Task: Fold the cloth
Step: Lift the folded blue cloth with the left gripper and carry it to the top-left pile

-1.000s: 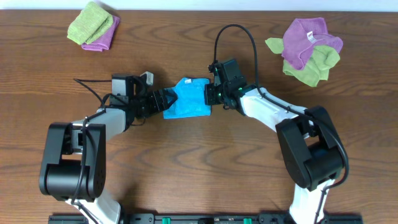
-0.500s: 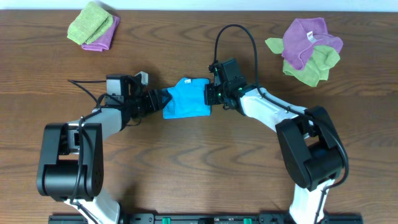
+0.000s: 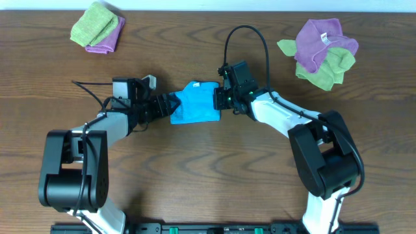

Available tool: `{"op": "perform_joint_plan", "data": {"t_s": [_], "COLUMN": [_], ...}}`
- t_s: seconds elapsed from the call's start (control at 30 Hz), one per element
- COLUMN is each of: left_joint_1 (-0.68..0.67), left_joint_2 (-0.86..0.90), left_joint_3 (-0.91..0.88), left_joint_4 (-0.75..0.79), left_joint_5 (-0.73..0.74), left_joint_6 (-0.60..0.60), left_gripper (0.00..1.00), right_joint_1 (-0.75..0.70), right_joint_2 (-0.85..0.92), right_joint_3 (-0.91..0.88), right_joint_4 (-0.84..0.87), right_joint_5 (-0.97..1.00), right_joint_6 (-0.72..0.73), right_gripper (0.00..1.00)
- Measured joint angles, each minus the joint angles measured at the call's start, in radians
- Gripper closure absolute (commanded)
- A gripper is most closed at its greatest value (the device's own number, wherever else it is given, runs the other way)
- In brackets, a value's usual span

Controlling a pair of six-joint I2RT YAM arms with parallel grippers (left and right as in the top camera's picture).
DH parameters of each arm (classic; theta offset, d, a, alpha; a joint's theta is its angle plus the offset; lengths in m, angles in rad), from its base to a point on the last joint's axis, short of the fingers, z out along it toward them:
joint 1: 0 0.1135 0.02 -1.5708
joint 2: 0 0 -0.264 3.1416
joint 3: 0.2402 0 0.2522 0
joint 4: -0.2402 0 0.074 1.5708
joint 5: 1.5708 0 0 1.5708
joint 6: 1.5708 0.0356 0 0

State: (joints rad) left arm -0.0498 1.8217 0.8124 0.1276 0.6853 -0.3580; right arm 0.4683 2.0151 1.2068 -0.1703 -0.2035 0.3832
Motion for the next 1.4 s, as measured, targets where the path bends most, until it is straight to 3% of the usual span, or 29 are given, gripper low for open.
{"op": "perform_joint_plan", "data": {"t_s": [0.37, 0.4, 0.43, 0.57, 0.9, 1.13, 1.23, 1.4], "left_joint_1": [-0.036, -0.036, -0.037, -0.037, 0.008, 0.122, 0.19, 0.314], "left_joint_2": [0.046, 0.049, 0.056, 0.087, 0.105, 0.095, 0.071, 0.064], "left_joint_3": [0.019, 0.019, 0.021, 0.018, 0.061, 0.388, 0.541, 0.579], "left_joint_4": [0.069, 0.076, 0.08, 0.075, 0.081, 0.102, 0.112, 0.215], "left_joint_5": [0.019, 0.024, 0.027, 0.036, 0.107, 0.114, 0.003, -0.261], "left_joint_6": [-0.012, -0.016, -0.018, -0.035, -0.074, -0.207, -0.338, -0.638], "left_gripper": [0.33, 0.4, 0.63, 0.94, 0.94, 0.94, 0.94, 0.94], "right_joint_1": [0.03, 0.033, 0.035, 0.035, -0.019, -0.135, -0.152, -0.157], "right_joint_2": [0.0, 0.0, 0.0, 0.0, -0.001, -0.093, -0.169, -0.252], "right_joint_3": [0.0, 0.0, 0.0, 0.0, 0.011, 0.025, 0.03, 0.032], "right_joint_4": [0.008, 0.008, 0.01, 0.011, -0.107, -0.235, -0.294, -0.359], "right_joint_5": [-0.033, -0.033, -0.034, -0.035, -0.045, -0.042, -0.037, -0.031], "right_joint_6": [0.0, 0.0, 0.0, 0.0, -0.012, -0.058, -0.084, -0.111], "right_gripper": [0.99, 0.99, 0.99, 0.99, 0.99, 0.99, 0.99, 0.99]}}
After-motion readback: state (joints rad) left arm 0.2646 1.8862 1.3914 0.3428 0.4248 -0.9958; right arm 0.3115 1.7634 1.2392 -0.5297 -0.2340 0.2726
